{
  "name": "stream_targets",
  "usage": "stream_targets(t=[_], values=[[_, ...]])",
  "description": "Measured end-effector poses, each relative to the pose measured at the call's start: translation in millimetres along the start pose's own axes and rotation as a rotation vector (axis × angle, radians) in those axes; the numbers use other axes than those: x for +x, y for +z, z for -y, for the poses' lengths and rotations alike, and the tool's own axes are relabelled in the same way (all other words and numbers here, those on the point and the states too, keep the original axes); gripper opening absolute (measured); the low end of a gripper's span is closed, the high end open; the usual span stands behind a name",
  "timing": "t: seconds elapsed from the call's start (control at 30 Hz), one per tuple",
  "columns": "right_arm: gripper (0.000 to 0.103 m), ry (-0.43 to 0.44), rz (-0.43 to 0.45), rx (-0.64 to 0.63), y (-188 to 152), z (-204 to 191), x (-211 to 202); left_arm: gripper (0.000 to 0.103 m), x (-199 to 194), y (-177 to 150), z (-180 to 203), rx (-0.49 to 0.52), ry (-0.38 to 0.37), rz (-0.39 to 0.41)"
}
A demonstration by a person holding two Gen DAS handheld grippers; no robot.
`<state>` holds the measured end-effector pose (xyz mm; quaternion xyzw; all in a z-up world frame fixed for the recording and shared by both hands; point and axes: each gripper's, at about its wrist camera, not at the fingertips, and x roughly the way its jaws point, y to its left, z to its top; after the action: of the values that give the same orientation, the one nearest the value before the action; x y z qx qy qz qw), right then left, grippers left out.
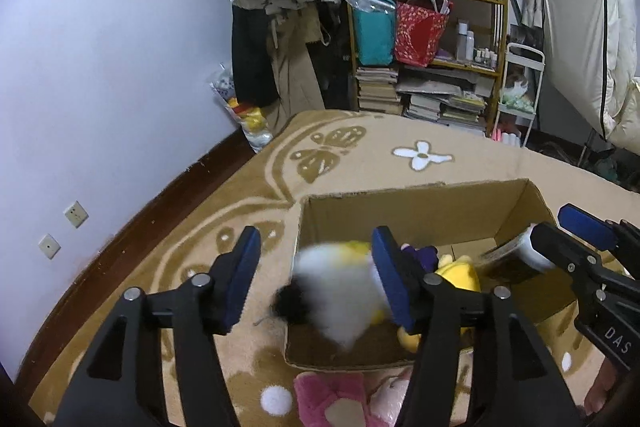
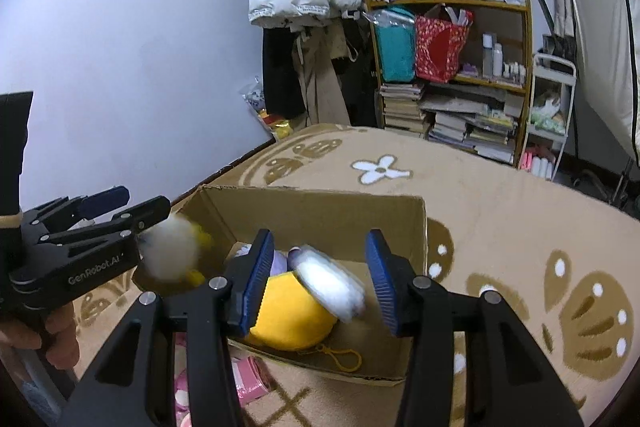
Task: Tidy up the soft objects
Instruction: 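Carry the pom-pom and black tissue pack into the box and release both, then withdraw both tools from the box and lower them toward the remaining items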
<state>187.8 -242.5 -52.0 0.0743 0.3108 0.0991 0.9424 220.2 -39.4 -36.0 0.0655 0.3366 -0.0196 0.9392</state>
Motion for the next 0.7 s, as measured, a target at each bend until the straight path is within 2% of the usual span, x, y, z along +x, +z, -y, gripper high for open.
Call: stream_targets(t=[0.03, 0.1, 0.13, 0.3, 0.5, 0.7], values=[[0.052, 0.001, -0.006, 0.004, -0.5, 1.1, 1.0, 0.073, 0.7, -0.5, -0.1, -0.002, 0.002, -0.003], [0.068, -0.003, -0.011, 0.006, -1.8, 1.5, 1.7, 0.079, 0.5, -1.8, -0.9, -0.009, 0.013, -0.004], [0.071, -0.006, -0.008, 0.005, -2.1, 1.4, 0.5, 0.083, 0.0, -2.3, -1.7, -0.014, 0.016, -0.006], [0.103, -0.036, 0.001, 0.013, -3.9, 0.7, -8.6, 0.099, -3.6, -5.9, -10.5, -0.035, 0.042, -0.027], [0.103, -0.058, 0.014, 0.018, -3.6, -2.2, -28.0, 0.102, -19.9, -8.1, -23.6, -0.078, 0.05, -0.02], [0.103, -0.09, 0.009, 0.034, -3.9, -5.5, -51.6, 0.102, -42.8, -8.6, -30.1, -0.062, 0.034, -0.038]])
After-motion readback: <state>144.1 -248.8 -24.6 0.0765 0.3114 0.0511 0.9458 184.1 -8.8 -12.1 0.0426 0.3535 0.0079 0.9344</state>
